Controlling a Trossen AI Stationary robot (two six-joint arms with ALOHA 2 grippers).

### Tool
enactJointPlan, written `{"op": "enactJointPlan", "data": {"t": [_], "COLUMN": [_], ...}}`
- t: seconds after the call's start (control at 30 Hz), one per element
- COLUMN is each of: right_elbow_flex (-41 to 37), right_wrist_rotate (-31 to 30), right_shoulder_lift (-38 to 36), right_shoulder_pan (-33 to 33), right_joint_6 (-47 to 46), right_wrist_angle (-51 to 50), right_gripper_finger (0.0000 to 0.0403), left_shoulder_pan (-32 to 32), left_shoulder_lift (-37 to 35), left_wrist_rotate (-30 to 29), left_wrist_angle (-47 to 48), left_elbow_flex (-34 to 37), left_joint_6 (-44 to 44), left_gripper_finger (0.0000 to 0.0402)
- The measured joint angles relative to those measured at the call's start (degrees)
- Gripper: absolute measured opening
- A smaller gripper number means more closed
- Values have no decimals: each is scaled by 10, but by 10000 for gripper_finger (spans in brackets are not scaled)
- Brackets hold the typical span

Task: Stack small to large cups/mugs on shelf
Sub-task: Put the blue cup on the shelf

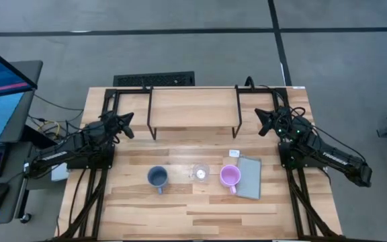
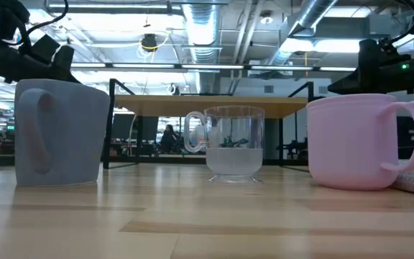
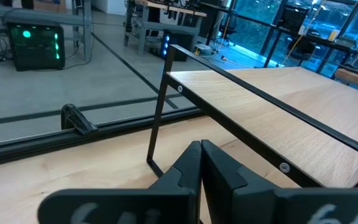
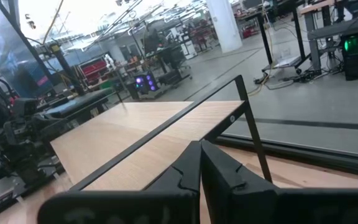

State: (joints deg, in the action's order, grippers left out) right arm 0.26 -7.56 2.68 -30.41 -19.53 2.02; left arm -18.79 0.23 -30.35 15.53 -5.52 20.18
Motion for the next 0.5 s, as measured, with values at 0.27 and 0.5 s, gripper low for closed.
{"op": "enactJointPlan", "data": {"t": [0.27, 0.5], "right_elbow_flex": [0, 0], "right_wrist_rotate": [0, 0], "right_shoulder_lift": [0, 0], "right_shoulder_pan": [0, 0], "right_joint_6": [0, 0], "right_wrist_angle": [0, 0], "right_gripper_finger": [33, 33], "left_shoulder_pan": [0, 0], "left_shoulder_lift": [0, 0], "left_wrist_rotate": [0, -20], "left_wrist_angle": [0, -1], "left_elbow_flex": [0, 0], "left_joint_6": [23, -41], "left_gripper_finger": [0, 0]}}
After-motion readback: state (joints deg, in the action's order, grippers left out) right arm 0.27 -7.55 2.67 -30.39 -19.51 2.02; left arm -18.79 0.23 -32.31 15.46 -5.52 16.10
